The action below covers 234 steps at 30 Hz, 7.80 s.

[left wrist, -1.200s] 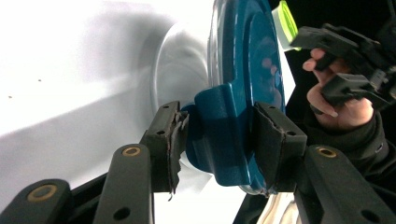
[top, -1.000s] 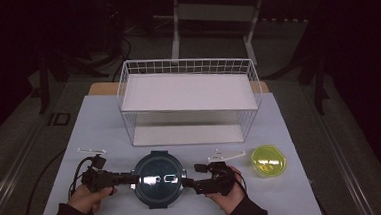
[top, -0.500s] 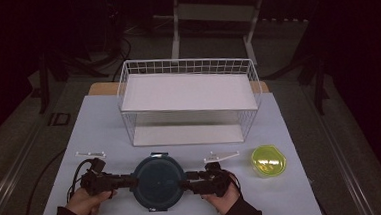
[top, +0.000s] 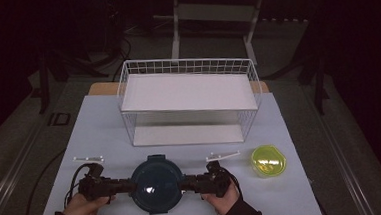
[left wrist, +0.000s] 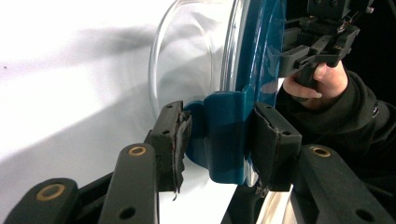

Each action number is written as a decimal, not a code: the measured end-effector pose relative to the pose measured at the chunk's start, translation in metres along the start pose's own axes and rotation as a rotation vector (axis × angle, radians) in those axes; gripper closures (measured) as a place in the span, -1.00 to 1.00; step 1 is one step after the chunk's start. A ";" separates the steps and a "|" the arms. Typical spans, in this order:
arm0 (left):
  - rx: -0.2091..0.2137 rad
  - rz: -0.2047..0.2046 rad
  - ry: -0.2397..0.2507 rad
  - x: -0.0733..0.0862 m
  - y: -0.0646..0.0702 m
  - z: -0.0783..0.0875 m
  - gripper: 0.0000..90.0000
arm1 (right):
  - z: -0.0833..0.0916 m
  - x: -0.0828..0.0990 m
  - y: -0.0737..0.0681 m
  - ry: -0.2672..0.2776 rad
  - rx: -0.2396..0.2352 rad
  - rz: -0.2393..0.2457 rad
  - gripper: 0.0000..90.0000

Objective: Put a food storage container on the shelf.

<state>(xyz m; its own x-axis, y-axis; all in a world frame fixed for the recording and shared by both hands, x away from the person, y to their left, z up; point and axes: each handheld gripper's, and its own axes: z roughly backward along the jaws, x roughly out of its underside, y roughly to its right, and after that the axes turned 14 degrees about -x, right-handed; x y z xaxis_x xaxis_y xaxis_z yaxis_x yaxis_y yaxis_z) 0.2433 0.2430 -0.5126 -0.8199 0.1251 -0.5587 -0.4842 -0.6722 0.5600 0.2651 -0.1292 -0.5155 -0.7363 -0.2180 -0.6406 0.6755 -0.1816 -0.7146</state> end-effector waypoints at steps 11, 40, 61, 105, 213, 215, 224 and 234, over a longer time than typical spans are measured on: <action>-0.019 0.017 0.036 0.003 0.008 0.003 0.27 | 0.001 0.002 -0.007 0.008 0.036 -0.031 0.25; -0.003 -0.074 0.121 -0.063 0.064 0.022 0.28 | 0.054 -0.045 -0.046 0.125 0.061 0.047 0.26; 0.015 -0.151 0.182 -0.139 0.100 0.029 0.28 | 0.103 -0.112 -0.072 0.196 0.104 0.124 0.26; 0.075 0.011 0.167 -0.257 0.076 -0.009 0.25 | 0.149 -0.219 -0.027 0.278 0.120 -0.026 0.27; -0.295 -0.453 0.391 -0.032 0.114 -0.022 -1.00 | 0.072 -0.171 -0.066 0.105 0.225 0.143 1.00; -0.292 -0.448 0.386 -0.029 0.112 -0.025 -1.00 | 0.073 -0.172 -0.064 0.114 0.219 0.134 1.00; -0.314 -0.459 0.372 -0.023 0.108 -0.032 -1.00 | 0.076 -0.182 -0.057 0.131 0.242 0.130 1.00; -0.310 -0.469 0.363 -0.021 0.106 -0.037 -1.00 | 0.074 -0.190 -0.054 0.130 0.256 0.132 1.00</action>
<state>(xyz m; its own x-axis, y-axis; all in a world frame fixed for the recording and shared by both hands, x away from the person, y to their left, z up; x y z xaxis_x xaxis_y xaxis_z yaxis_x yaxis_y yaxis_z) 0.2209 0.1424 -0.4638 -0.3630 0.2382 -0.9008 -0.6099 -0.7916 0.0365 0.3717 -0.1483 -0.3342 -0.6295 -0.1342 -0.7653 0.7413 -0.3989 -0.5398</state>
